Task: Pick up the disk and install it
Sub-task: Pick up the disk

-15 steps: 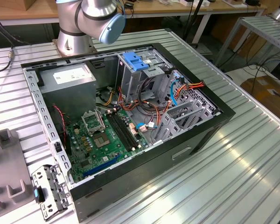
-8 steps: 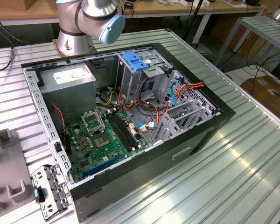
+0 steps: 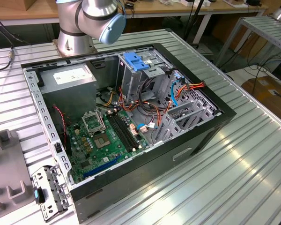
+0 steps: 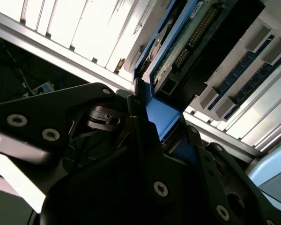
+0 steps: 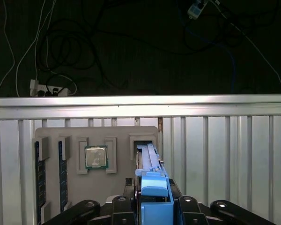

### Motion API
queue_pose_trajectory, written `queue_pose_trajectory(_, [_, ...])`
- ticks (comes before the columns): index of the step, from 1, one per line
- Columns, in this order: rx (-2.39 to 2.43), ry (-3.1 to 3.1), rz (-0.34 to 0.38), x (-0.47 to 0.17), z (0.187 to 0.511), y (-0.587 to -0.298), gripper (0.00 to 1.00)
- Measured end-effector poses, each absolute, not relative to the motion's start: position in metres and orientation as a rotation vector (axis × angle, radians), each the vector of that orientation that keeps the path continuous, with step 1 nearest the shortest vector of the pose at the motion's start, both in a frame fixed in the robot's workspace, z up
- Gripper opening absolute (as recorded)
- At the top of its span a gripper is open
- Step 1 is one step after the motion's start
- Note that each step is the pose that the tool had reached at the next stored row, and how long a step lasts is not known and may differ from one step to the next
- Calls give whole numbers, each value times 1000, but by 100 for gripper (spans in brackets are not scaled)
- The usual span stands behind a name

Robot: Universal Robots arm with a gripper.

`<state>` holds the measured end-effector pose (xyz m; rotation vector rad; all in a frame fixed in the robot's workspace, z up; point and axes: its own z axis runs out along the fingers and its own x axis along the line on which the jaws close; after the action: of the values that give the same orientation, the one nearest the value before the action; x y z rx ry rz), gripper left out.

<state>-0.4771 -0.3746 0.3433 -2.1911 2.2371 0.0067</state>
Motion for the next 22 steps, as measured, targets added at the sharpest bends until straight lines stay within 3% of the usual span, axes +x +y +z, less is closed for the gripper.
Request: queue_pose_trajectory(22, [-2191, 2237, 7, -477, 353, -375, 37])
